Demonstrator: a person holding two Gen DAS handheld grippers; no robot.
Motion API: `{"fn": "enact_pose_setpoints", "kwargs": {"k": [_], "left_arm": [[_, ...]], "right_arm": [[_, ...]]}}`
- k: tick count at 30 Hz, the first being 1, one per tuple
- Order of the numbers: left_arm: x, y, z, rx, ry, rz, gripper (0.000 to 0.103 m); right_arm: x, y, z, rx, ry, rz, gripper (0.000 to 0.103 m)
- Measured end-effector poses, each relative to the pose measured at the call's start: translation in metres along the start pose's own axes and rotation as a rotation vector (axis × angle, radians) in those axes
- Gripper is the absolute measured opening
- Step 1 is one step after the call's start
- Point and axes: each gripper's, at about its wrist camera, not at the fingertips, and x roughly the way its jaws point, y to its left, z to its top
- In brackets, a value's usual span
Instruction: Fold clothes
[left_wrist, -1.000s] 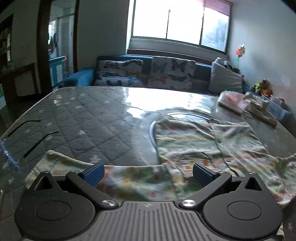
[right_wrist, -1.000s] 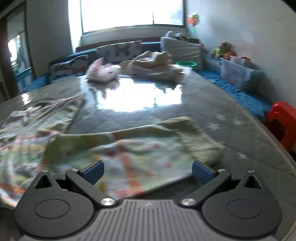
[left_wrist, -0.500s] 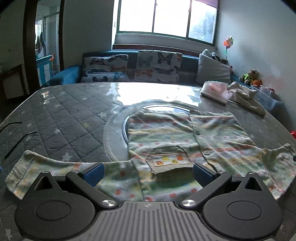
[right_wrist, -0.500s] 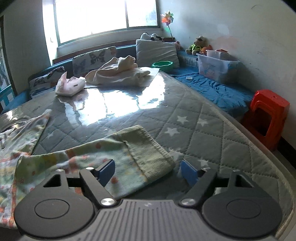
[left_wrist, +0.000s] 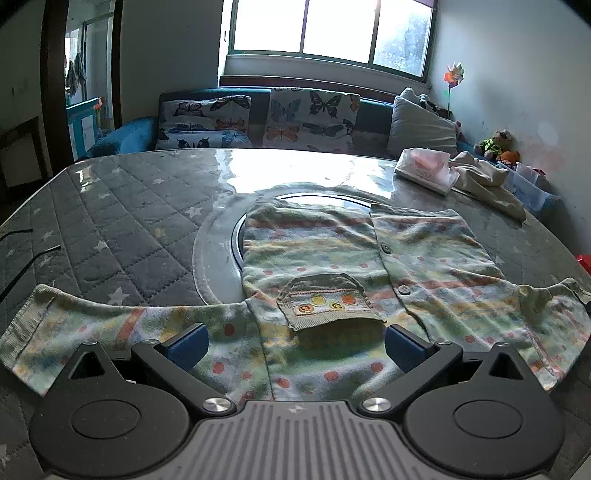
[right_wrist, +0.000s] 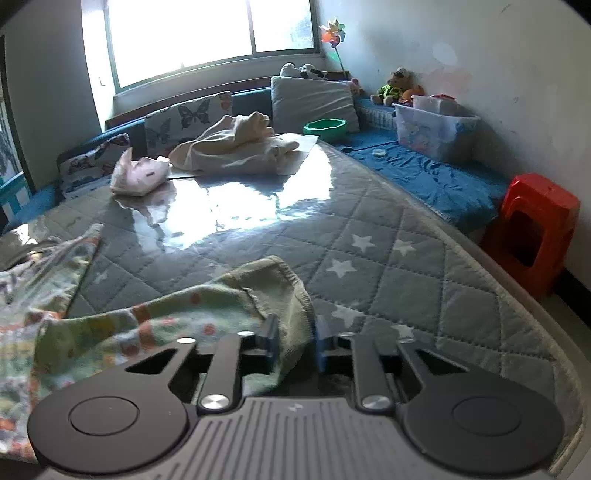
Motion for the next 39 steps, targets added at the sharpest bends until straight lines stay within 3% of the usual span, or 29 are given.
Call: {"fn": "enact_pose_setpoints", "kwargs": {"k": [8, 24, 32, 39], "left_arm": [[0.001, 0.005, -0.005, -0.019, 0.006, -0.001, 0.103], [-0.010, 0.034, -0.023, -0.101, -0.011, -0.019, 0.103], [-0.017, 0.050, -0.030, -0.137, -0.018, -0.017, 0.103], [-0.020, 0.055, -0.032, -0.145, -0.024, -0.016, 0.103]], "right_arm": [[-0.034, 0.041, 0.013, -0.048, -0.034, 0.224, 0.009], [-0.069, 0.218, 0.042, -0.255, -0.003, 0.660, 0.009], [-0.070, 0.289, 0.024, -0.338, 0.042, 0.773, 0.009], [-0.067, 0.306, 0.006, -0.369, 0.086, 0.786, 0.018]]}}
